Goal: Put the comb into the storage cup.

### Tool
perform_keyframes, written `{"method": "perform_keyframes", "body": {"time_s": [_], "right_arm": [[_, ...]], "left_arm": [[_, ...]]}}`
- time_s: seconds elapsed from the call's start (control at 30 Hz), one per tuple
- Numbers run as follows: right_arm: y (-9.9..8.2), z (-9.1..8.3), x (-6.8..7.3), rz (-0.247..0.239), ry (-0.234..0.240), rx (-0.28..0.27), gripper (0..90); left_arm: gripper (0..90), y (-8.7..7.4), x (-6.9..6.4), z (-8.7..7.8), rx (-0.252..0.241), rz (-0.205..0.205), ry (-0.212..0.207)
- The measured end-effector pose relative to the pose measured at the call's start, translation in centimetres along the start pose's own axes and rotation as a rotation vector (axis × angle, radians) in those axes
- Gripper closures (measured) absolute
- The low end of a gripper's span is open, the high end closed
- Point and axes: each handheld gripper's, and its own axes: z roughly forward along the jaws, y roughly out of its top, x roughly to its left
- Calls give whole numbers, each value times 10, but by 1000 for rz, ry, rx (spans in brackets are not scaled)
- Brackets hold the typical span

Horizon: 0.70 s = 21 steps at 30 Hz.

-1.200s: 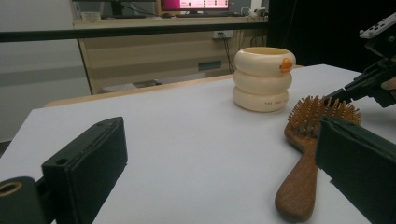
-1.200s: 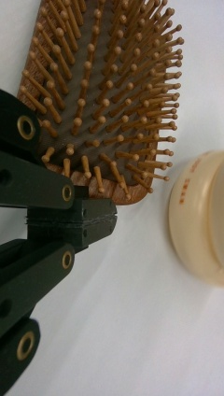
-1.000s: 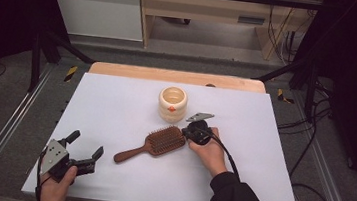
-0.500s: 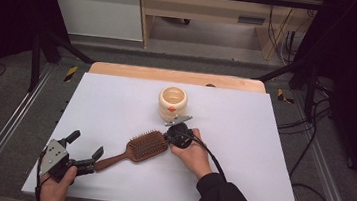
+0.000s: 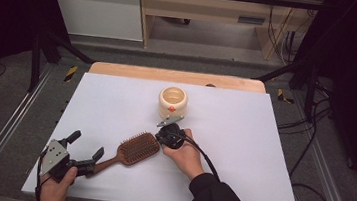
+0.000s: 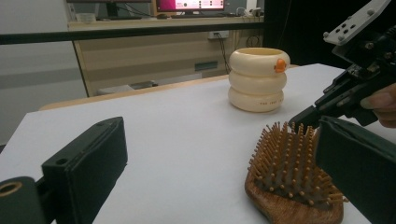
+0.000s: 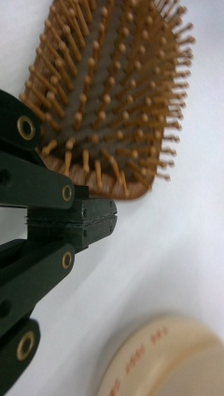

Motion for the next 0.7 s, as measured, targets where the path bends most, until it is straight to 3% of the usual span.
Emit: {"method": "perform_keyframes", "body": {"time_s": [0.13, 0.17, 0.2, 0.23, 0.3, 0.33, 0.5, 0.53, 0.57, 0.6, 0.67, 0.7], "right_arm": [[-1, -13, -7, 28, -31, -38, 900], [-3, -25, -11, 45, -37, -75, 900], [-3, -25, -11, 45, -37, -75, 900], [-7, -41, -17, 60, -47, -115, 888], [-9, -46, -19, 66, -49, -129, 870], [-16, -62, -24, 79, -75, -158, 823], [-42, -99, -38, 129, -131, -223, 618], [-49, -105, -40, 150, -141, -234, 563], [-49, -105, -40, 150, -141, -234, 563], [-61, -115, -45, 169, -151, -248, 453], [-74, -124, -49, 169, -183, -255, 345], [-74, -124, -49, 169, -183, -255, 345]], "left_arm": [[23, 0, 0, 0, -1, 0, 2], [22, 0, 0, 0, 1, 0, 1], [22, 0, 0, 0, 1, -1, 2], [22, 0, 0, 0, 3, -2, 2], [22, 0, 0, 0, 4, -1, 1], [22, 0, 0, 0, 6, 0, 1], [22, -1, 1, 1, 19, 0, 5], [22, -2, 1, 1, 24, -2, 5], [22, -2, 1, 2, 29, -1, 5], [22, -2, 1, 2, 34, -3, 2], [22, -3, -1, 2, 41, 0, 1], [22, -3, -1, 2, 47, 7, 0]]}}
